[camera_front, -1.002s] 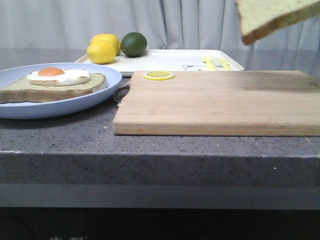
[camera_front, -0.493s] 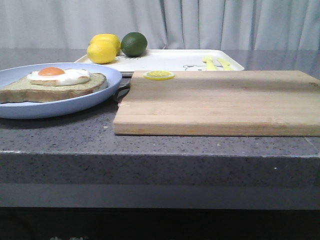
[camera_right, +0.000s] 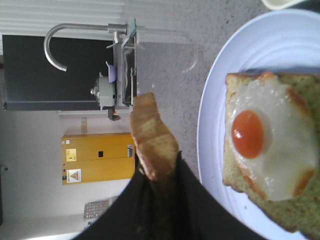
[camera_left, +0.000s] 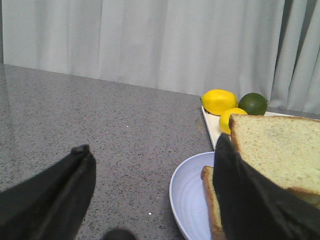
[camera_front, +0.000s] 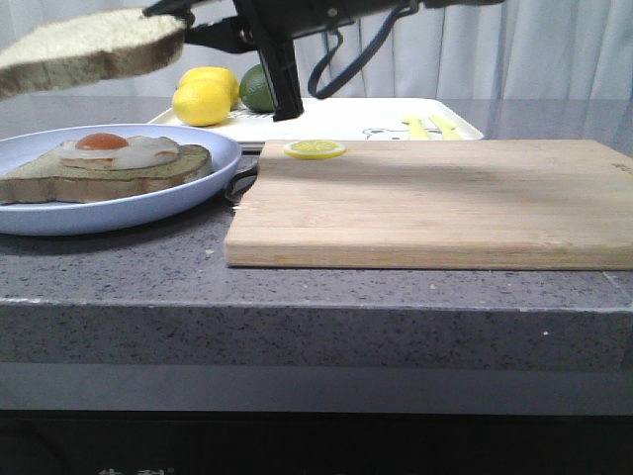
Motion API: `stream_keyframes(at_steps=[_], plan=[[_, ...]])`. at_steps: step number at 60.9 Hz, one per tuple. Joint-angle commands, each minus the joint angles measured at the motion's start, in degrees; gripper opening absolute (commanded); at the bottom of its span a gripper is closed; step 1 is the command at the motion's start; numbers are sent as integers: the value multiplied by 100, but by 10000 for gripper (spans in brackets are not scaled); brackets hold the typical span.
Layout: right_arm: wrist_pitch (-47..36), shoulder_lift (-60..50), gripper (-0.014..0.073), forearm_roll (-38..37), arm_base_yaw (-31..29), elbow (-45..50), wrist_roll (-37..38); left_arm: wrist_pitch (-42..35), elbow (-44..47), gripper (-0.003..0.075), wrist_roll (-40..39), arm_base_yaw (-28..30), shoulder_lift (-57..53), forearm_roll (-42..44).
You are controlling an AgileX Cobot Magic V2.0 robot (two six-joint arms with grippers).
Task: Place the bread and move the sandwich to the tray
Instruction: 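Lift the bread slice and carry it over the egg toast on the plate, then lower the bread slice onto the egg and open the right gripper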
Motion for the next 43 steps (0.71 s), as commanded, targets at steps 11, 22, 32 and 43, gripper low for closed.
stream_keyframes(at_steps=[11,22,32,43], plan=[[-190,-145,-36,505,1,-165,-244,-477,-183,494,-40,-5,54,-41],[-45,-58,-36,437,5,-165,-244,-477,-183,494,-40,-5,54,-41],[-76,-58,-36,240,5,-165,-244,-477,-183,494,-40,-5,54,-41],[-158,-58,-36,72,5,-165,-244,-477,-183,494,-40,-5,54,-41]])
